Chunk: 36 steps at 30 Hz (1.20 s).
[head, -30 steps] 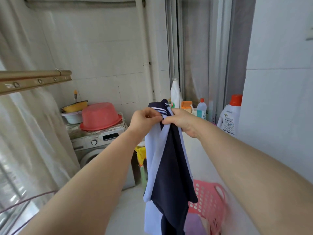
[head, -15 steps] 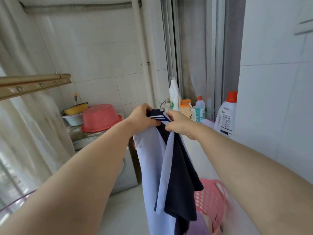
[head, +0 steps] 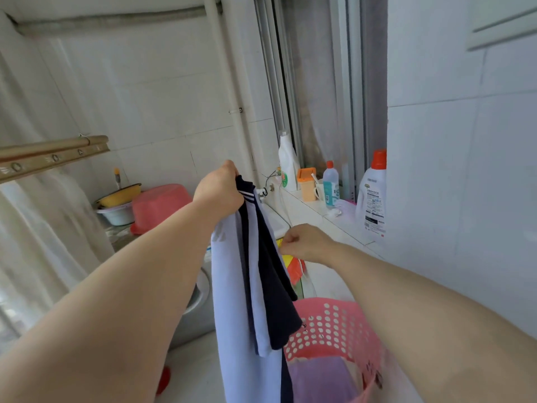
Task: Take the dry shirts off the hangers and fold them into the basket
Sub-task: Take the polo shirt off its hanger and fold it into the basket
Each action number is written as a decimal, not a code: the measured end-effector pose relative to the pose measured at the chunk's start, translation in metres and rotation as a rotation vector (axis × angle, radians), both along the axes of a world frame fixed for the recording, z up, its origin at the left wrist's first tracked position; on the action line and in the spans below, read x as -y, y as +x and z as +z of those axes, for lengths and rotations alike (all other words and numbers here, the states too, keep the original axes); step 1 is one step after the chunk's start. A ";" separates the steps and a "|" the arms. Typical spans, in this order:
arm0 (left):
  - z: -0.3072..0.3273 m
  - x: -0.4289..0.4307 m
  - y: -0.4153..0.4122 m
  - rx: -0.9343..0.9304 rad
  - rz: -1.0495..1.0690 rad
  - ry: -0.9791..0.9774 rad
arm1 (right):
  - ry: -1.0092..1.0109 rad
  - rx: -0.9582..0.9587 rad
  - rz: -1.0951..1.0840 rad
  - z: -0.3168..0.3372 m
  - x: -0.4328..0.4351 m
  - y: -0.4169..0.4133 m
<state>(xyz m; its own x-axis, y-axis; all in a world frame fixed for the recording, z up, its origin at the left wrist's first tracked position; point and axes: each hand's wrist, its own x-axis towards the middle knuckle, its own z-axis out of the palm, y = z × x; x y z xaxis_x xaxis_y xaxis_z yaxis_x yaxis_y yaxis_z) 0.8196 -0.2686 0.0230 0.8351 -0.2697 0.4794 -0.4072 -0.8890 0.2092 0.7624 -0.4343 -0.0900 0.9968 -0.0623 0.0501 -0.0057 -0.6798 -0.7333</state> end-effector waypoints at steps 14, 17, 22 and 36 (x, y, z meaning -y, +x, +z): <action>-0.004 -0.009 -0.004 -0.056 0.126 -0.077 | 0.125 -0.207 0.249 -0.021 -0.045 0.007; -0.008 -0.010 -0.005 -0.093 0.140 -0.164 | -0.084 -0.124 0.208 -0.040 -0.044 0.007; -0.003 -0.013 -0.011 -0.119 0.085 -0.142 | -0.155 -0.074 0.019 -0.055 -0.037 0.012; 0.008 -0.055 -0.002 -0.233 -0.100 -0.241 | -0.226 -0.135 0.256 -0.036 -0.023 0.042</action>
<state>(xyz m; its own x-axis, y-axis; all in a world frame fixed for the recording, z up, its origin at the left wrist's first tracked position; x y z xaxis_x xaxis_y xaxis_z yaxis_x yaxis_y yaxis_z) 0.8173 -0.2137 0.0312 0.9048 -0.2583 0.3385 -0.4064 -0.7610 0.5057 0.8040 -0.4117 -0.1257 0.9773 0.1872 -0.0987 0.0989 -0.8163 -0.5691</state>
